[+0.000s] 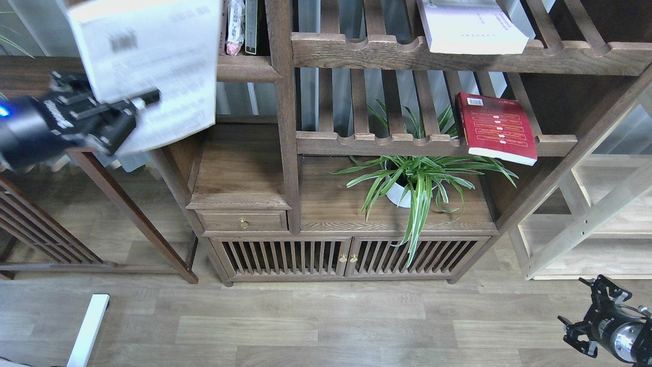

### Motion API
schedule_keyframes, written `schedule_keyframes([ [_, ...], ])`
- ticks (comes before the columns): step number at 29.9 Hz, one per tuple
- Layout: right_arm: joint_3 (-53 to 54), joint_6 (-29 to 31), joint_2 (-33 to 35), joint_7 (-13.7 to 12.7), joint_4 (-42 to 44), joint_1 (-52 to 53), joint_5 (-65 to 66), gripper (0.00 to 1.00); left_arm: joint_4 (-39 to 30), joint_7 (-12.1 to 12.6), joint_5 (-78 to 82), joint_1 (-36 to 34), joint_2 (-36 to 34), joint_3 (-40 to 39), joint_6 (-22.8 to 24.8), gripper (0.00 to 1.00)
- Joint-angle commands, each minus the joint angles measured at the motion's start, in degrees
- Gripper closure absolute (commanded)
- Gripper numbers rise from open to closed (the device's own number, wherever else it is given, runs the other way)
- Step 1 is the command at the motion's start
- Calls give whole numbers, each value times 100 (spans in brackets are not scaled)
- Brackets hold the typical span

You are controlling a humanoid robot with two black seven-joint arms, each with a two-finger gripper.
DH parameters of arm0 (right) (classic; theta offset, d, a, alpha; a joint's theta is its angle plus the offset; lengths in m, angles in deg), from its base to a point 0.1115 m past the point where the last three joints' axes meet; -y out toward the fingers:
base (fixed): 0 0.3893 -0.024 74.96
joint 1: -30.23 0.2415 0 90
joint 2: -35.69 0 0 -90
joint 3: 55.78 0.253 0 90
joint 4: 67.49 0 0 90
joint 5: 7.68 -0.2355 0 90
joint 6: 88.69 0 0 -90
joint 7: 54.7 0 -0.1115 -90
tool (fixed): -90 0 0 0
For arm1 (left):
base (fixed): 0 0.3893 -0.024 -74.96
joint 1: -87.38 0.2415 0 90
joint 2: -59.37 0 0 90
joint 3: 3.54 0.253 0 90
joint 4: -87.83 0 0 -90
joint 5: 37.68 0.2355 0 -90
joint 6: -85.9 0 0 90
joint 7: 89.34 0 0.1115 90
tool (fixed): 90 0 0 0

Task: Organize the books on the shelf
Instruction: 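Lift the white book with the left gripper up to the upper shelf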

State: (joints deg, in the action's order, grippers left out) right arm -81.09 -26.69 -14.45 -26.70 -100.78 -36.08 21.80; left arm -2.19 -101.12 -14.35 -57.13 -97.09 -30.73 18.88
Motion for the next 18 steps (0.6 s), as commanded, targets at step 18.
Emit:
schedule_keyframes([
  [18,-9,0,-93,0,147,-233,22,0,678,580,-523,-429,229,-392,-1173,100],
])
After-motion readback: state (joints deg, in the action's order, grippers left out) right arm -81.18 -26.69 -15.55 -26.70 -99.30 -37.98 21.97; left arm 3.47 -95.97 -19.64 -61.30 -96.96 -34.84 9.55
